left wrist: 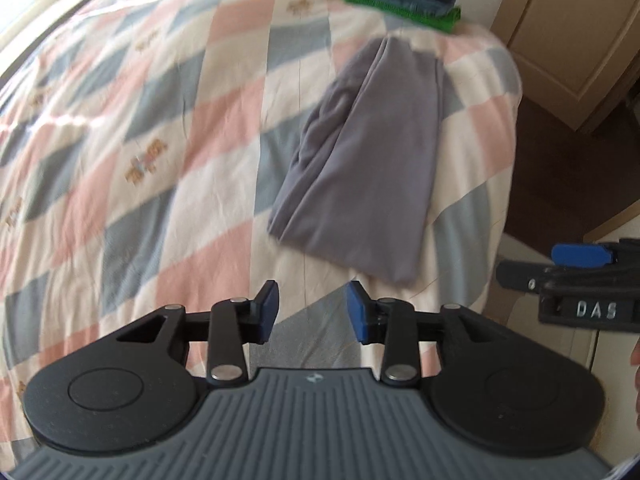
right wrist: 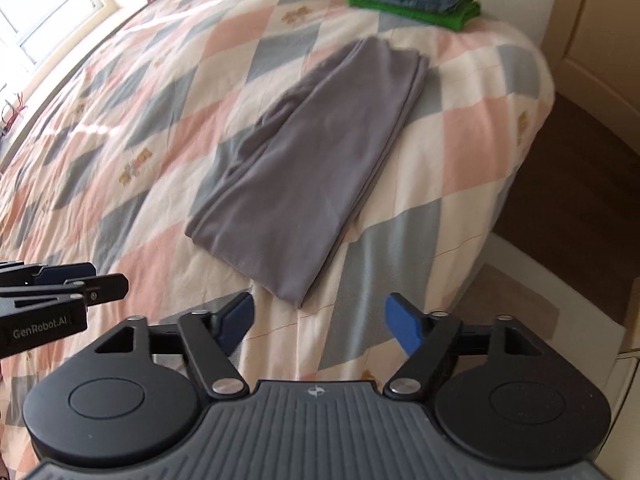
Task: Fold clothes
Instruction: 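Release the folded end and open both tools above the sweatshirt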
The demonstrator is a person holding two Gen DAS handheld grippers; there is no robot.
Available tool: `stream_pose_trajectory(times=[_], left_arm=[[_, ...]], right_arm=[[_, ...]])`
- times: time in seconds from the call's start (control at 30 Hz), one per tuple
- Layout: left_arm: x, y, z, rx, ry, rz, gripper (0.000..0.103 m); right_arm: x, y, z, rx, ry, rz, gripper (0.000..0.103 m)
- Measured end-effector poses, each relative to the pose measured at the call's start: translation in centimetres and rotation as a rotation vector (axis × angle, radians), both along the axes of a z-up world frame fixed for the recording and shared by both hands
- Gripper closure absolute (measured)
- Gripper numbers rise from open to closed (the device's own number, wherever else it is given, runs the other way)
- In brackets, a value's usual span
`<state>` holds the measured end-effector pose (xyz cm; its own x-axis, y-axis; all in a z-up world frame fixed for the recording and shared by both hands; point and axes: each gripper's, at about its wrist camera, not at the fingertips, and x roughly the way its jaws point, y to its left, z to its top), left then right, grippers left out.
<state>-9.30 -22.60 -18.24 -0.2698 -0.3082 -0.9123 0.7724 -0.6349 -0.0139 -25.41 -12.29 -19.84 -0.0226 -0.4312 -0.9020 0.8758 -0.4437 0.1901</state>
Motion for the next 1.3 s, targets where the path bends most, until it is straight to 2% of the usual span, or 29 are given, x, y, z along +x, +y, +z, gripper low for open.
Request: stream_pose_trajectory(times=[0.23,0.53,0.9,1.3], left_arm=[[0.4,1.3,3.5,-0.028,0.032,-0.008,0.069],[1.2,1.9,4.5,-0.020,0.042,0.000,0.068],[1.7,0.8,3.2,0.009,0.042,0.007,0.067],[1.3,-2.0,0.7,0.038,0.019,-0.023,0.067]], right_arm=[[1.6,1.2,4.1,-0.055,0.041,0.025,0.019],[2.4,1.4,5.7,-0.069,0.056,0.044,0.018],[2.2,0.5,4.4,-0.035,0.063,0.040,0.018],[2.0,-0.8,1.6,0.046,0.044,0.019,0.018]])
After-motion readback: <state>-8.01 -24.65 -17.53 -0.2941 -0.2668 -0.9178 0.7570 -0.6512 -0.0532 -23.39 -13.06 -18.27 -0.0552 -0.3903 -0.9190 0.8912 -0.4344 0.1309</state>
